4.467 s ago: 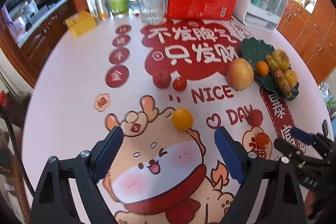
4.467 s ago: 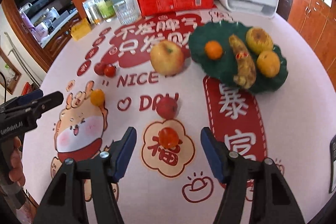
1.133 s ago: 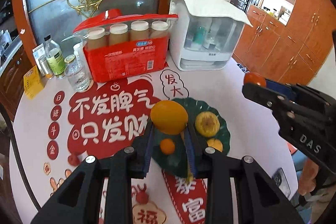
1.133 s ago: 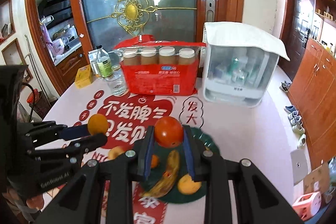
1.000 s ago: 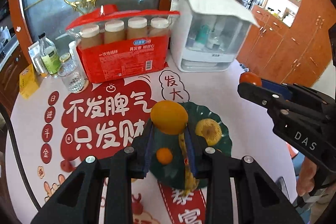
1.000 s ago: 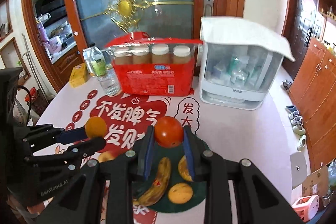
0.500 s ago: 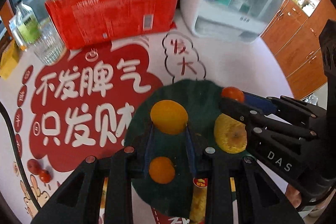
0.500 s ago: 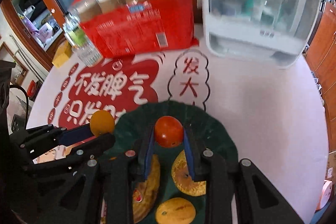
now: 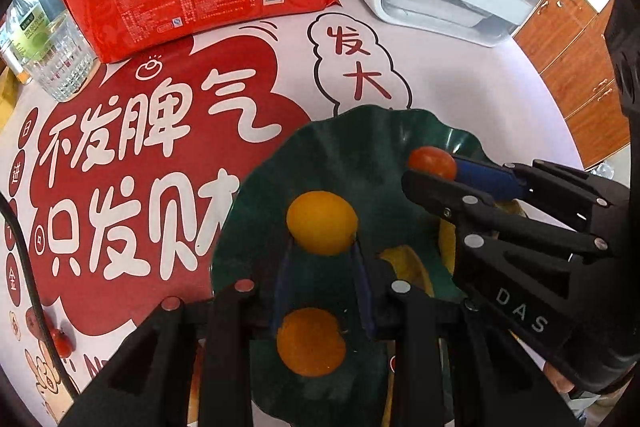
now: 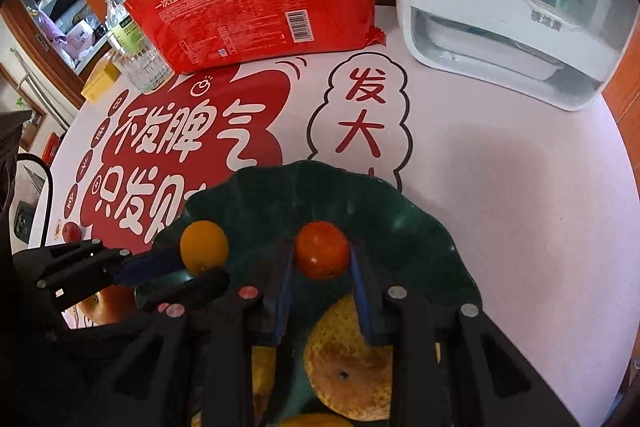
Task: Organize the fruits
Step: 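Lower both fruits onto the green plate and open both tools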
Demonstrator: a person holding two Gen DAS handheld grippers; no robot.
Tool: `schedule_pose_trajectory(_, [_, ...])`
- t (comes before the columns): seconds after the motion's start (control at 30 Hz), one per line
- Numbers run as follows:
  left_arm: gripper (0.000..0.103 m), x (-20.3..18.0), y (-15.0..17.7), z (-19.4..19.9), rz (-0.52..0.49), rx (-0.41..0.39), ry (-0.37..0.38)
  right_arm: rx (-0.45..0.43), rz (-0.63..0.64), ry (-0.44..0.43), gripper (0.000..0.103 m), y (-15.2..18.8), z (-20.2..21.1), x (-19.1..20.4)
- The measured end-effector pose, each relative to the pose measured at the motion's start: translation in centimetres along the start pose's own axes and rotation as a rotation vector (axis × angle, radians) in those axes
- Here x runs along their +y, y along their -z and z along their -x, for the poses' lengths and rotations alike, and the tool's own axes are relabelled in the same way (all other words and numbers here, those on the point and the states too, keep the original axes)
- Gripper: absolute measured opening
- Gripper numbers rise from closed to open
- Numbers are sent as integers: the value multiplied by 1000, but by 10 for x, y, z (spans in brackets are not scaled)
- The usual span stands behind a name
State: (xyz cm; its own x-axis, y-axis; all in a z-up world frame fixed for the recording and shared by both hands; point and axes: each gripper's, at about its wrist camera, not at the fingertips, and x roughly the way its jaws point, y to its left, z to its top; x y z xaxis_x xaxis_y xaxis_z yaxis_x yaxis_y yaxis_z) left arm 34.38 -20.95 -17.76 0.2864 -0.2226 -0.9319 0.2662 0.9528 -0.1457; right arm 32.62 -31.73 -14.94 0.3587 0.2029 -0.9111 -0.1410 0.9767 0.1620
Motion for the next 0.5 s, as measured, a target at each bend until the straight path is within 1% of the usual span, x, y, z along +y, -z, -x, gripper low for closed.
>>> schedule_pose_trajectory(0.03, [32,0,-1,0,0,0,-3,0,5,7,28,0,0,1])
schedule_pose_trajectory(0.07, [43,0,0,0,-2,-1,-1,1,7,5,29,0,0,1])
schedule_pose_trajectory(0.1, [50,0,0,1,-1,-2,-1,0,7,2,29,0,1,1])
schedule_pose_trajectory(0.13, [62,0,0,3,0,-8,-6,0,5,-1,29,0,1,0])
schedule_pose_trajectory(0.17, [65,0,0,6,1,-20,-14,-2,4,0,30,0,2,0])
schedule_pose_trajectory(0.33, [69,2,3,19,1,-39,-24,-21,11,8,30,2,12,1])
schedule_pose_trajectory(0.5, [71,3,6,32,3,-52,-33,-38,16,13,30,3,21,4])
